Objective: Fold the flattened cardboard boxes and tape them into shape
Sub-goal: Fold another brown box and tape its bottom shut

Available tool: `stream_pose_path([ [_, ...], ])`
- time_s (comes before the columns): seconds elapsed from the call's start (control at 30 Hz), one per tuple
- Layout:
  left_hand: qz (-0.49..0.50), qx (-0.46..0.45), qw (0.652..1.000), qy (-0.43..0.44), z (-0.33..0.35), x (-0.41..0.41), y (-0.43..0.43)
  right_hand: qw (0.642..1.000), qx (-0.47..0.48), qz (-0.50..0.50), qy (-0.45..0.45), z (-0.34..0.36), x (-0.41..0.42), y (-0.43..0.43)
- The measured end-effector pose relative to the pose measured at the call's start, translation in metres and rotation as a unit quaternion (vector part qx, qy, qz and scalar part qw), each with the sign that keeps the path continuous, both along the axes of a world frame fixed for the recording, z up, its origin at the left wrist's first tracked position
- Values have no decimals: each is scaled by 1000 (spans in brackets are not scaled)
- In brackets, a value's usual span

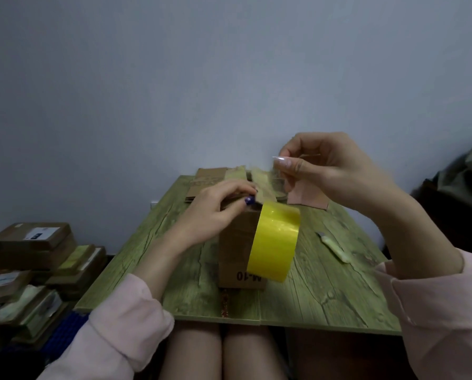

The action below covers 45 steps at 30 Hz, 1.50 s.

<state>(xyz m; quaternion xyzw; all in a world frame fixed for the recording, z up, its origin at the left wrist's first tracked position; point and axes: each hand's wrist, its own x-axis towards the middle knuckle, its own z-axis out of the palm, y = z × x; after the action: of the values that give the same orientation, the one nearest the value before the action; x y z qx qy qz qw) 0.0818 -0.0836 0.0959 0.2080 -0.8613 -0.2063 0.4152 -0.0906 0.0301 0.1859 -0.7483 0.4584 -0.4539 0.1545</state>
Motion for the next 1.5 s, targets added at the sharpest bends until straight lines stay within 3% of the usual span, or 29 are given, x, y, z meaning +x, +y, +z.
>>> stream_pose_path([
  [0.13,47,62,962,262,-1,5,41,1000,-2,-5,-11,7,7,1],
  [0.2,5,101,946,308,-6,12,68,1000,-3,-11,-23,9,9,1],
  [0.27,-61,114,965,228,-17,16,91,999,-10,-20,-39,11,12,0],
  [0.37,-6,-6,998,65,-32,8,107,998,-25,-38,-32,16,19,-2],
  [0.47,42,-56,992,101,-32,2,111,995,-49,-83,32,17,19,-8],
  [0.7,20,134,953,270,-23,5,135,986,-78,-146,-33,29,4,-19],
  [0.83,-67,242,935,252,-28,9,136,987,-76,-142,-4,32,16,-22],
  [1.0,-149,221,951,160,-41,7,148,984,-99,-147,-35,37,17,-18],
  [1.27,-10,145,975,166,-50,8,152,973,-138,-186,-10,48,8,-16],
  [1.4,25,208,971,118,-54,16,143,972,-141,-186,-5,41,13,-23],
  [1.5,13,290,948,131,-62,18,146,974,-138,-177,19,49,16,-22],
])
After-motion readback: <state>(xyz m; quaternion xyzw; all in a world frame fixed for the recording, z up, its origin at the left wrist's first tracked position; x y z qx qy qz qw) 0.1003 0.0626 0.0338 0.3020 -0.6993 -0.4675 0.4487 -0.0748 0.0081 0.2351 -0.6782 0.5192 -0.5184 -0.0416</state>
